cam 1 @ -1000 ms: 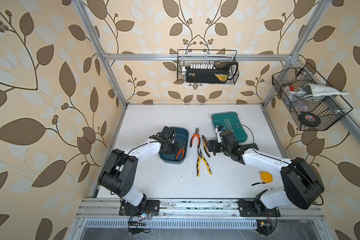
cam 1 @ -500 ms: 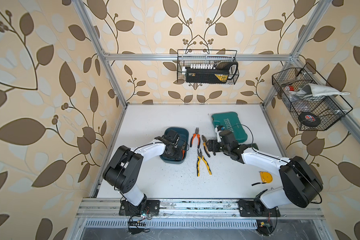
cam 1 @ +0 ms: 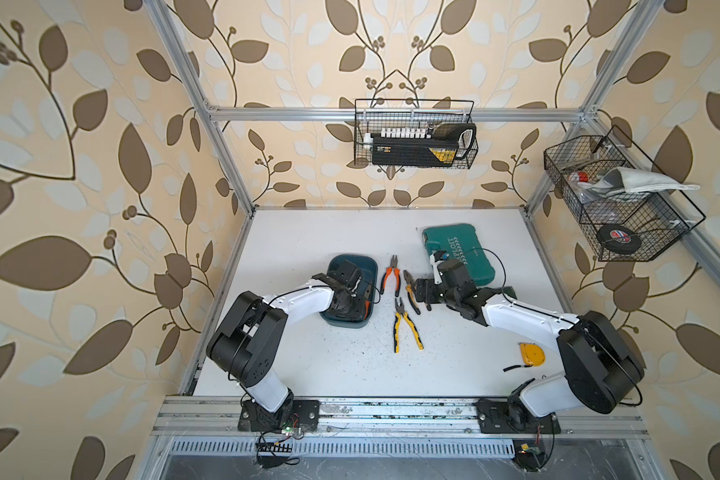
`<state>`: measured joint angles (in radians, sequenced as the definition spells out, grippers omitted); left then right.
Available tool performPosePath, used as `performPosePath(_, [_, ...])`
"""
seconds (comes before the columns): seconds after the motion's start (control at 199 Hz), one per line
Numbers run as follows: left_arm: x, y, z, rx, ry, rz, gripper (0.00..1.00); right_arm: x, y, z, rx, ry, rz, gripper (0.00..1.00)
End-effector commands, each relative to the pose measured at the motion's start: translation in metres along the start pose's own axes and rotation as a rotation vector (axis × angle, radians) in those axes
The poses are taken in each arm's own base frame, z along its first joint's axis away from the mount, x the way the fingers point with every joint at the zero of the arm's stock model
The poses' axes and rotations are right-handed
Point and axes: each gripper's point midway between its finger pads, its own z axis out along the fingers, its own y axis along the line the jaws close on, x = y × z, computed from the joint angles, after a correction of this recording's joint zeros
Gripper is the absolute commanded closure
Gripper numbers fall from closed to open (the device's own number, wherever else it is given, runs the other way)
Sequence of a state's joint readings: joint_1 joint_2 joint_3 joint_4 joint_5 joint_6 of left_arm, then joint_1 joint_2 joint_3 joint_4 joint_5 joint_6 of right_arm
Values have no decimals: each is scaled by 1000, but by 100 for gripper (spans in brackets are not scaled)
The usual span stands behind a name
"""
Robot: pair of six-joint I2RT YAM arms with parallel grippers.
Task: Take the pliers out of the storage box
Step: Pick up the pliers from the storage box.
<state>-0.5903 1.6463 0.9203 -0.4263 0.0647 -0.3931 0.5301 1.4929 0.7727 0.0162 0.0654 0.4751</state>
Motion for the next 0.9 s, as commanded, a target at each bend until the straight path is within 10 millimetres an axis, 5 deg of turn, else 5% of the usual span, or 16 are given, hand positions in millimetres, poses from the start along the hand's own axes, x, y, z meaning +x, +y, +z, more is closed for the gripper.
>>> performPosePath(0.0, [-4, -1, 6, -38, 12, 9, 68, -6, -1, 1, 23, -5, 3, 16])
performPosePath(0.251, [0, 2, 23, -68, 45, 8, 69, -7, -2, -1, 27, -8, 0, 16])
performPosePath(0.432, [1, -2, 25, -44, 47, 2, 87, -8, -1, -1, 23, -9, -2, 16])
performPosePath(0.648, [-5, -4, 12, -34, 5, -1, 100, -8, 0, -3, 19, -10, -2, 15])
performPosePath(0.899, [-18, -10, -17, -5, -93, -24, 100, -7, 0, -3, 17, -6, -2, 16])
